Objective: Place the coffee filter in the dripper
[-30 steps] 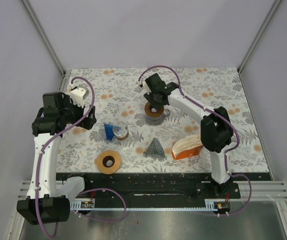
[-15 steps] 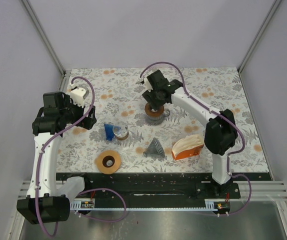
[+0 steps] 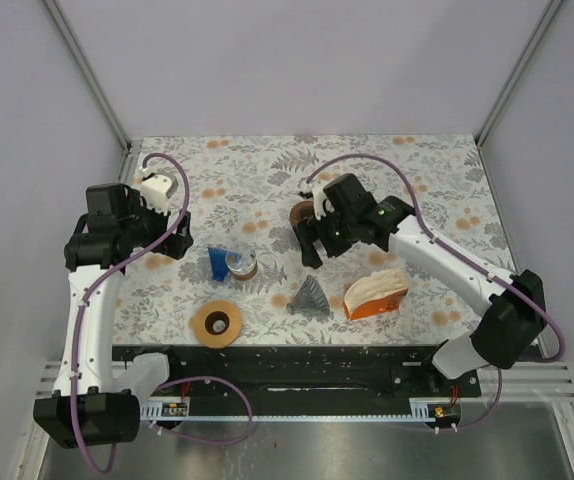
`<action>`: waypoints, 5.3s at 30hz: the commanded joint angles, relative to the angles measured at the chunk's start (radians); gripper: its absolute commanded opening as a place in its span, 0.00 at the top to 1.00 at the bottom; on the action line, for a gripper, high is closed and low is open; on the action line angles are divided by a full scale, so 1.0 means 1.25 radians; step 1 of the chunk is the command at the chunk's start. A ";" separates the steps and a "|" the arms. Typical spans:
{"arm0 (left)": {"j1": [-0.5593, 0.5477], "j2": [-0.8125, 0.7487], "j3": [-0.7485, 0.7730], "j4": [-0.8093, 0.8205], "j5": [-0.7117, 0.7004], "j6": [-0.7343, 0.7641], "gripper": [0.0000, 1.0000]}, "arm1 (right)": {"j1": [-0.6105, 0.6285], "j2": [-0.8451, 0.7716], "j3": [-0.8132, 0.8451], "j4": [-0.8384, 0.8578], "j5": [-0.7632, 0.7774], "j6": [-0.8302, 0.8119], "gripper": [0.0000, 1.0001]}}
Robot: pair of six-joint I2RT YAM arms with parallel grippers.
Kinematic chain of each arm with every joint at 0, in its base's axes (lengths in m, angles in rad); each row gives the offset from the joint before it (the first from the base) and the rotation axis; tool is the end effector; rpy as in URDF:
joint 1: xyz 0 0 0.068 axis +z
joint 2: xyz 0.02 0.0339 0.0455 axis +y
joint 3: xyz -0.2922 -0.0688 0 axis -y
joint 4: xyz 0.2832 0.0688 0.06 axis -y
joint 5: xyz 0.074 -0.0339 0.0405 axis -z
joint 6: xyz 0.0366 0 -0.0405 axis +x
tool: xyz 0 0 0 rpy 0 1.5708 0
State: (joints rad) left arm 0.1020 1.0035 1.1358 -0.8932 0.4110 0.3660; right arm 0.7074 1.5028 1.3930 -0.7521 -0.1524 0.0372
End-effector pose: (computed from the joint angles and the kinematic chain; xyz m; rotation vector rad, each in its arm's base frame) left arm 0.2141 0.0072 0.3826 0.4969 2.2105 -0.2333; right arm 0.2700 0.2381 0.3500 -0.8841 2.3253 0.5116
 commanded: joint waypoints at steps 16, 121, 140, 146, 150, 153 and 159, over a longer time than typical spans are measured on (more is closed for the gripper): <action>0.003 -0.039 0.004 -0.001 -0.021 0.007 0.01 | 0.098 0.048 -0.293 0.235 -0.187 0.163 0.60; -0.436 0.687 0.592 0.119 0.080 -0.582 1.00 | -0.136 0.123 0.131 0.184 0.083 0.199 0.76; -0.466 0.730 0.550 0.143 0.086 -0.629 1.00 | -0.179 0.263 0.245 0.069 0.050 0.171 1.00; -0.466 0.745 0.558 0.140 0.064 -0.635 1.00 | -0.192 0.312 0.256 0.073 0.002 0.178 1.00; -0.466 0.752 0.562 0.137 0.049 -0.630 1.00 | -0.193 0.330 0.271 0.072 0.010 0.173 1.00; -0.466 0.752 0.535 0.137 0.052 -0.630 1.00 | -0.193 0.334 0.272 0.056 0.024 0.163 1.00; -0.466 0.759 0.495 0.144 0.042 -0.629 1.00 | -0.194 0.348 0.258 0.049 0.034 0.157 1.00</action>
State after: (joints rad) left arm -0.4492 1.9724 1.7695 -0.7303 0.4267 -0.4435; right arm 0.4675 1.8999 1.7000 -0.6865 -0.1818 0.2771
